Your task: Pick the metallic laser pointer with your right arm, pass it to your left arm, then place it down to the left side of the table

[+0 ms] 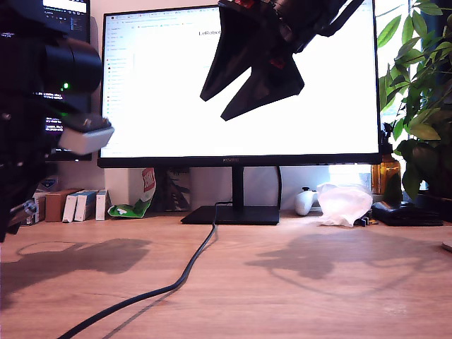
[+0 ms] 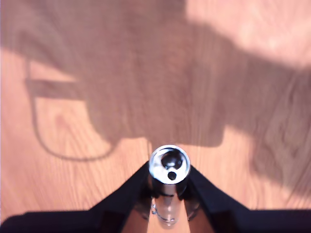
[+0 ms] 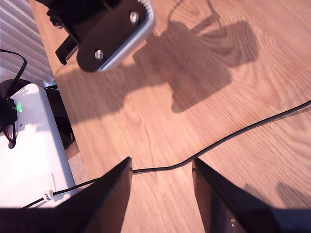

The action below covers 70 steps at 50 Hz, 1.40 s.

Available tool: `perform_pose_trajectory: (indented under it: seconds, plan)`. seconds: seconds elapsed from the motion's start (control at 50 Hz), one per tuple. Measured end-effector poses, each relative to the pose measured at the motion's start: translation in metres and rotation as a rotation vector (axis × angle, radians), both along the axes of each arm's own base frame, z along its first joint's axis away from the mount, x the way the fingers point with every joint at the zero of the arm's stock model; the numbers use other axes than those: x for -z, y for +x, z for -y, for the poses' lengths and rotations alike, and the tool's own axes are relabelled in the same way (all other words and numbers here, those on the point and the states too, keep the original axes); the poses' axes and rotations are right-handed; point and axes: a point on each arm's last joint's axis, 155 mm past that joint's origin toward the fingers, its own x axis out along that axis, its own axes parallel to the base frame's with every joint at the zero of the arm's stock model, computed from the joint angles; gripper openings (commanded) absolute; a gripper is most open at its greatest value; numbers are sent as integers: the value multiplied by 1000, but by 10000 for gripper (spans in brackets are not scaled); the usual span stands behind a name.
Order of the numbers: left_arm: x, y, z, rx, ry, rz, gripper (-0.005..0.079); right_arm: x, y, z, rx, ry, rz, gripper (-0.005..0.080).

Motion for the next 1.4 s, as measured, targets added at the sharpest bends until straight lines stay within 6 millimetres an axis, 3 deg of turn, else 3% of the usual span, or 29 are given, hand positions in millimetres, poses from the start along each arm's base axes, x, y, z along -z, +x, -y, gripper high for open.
perform_pose_trajectory:
  seconds: [0.26,0.48,0.54,0.68,0.78,1.26,1.4]
  plan:
    - [19,-11,1,73,49,-94,-20,-1,2,-1,0,6,9,362]
    - [22,-13,6,101,37,-112,-15,-2,2,-1,0,8,12,362]
    - [22,-13,8,102,28,-112,19,-2,3,-2,0,9,13,362]
    - [23,-14,11,100,9,-115,196,-2,3,-2,0,9,14,362]
    - [23,-15,13,87,-5,-116,243,-2,3,-2,0,10,15,362]
    - [21,-13,10,-32,-12,-79,251,-2,3,-1,2,8,16,355]
    - [8,-10,13,-97,-57,-25,185,-2,3,-1,2,6,18,355]
